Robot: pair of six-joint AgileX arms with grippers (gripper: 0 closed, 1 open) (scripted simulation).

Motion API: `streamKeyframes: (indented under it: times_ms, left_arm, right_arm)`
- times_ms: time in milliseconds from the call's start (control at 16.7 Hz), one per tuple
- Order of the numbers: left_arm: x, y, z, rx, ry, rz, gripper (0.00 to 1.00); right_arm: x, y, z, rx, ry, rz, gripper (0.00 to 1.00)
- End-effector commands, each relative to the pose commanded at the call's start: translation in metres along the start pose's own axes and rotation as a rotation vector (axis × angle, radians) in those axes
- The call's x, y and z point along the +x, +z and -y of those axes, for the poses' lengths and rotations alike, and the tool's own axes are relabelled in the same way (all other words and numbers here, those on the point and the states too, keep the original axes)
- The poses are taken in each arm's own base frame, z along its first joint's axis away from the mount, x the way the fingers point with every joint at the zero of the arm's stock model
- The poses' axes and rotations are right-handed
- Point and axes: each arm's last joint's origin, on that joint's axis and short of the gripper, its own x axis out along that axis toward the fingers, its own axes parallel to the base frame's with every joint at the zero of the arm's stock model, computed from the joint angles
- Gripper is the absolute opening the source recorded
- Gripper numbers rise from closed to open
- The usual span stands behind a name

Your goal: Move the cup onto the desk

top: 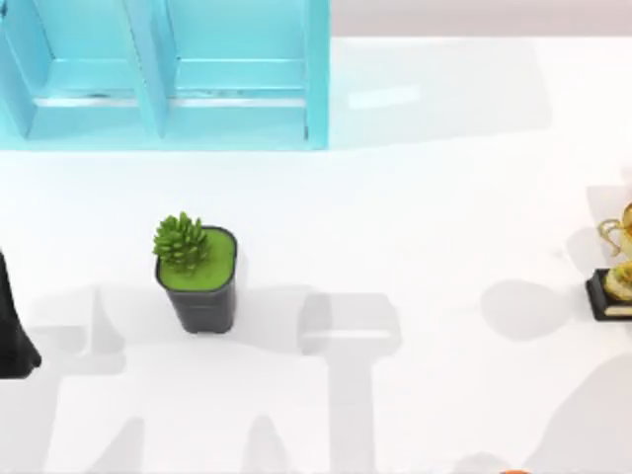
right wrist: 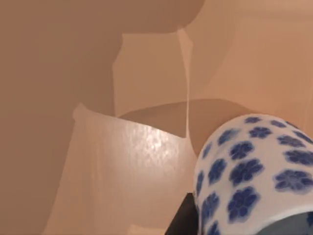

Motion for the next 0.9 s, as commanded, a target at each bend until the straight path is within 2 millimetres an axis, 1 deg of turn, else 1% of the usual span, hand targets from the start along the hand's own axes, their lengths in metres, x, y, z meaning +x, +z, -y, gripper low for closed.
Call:
streamKeyframes:
  times_ms: [180, 240, 780, 900]
  left_arm:
    - [0.000, 0.000, 0.000, 0.000, 0.000, 0.000, 1.00]
    - [0.000, 0.000, 0.000, 0.000, 0.000, 0.000, 1.00]
    - [0.000, 0.000, 0.000, 0.000, 0.000, 0.000, 1.00]
    - [0.000, 0.000, 0.000, 0.000, 0.000, 0.000, 1.00]
  right_arm:
    - [0.000, 0.000, 0.000, 0.000, 0.000, 0.000, 0.02]
    - [0.000, 0.000, 0.000, 0.000, 0.000, 0.000, 0.00]
    - [-0.001, -0.001, 0.001, 0.006, -0.002, 0.000, 0.00]
    - [-0.011, -0.008, 0.001, 0.053, -0.016, -0.012, 0.00]
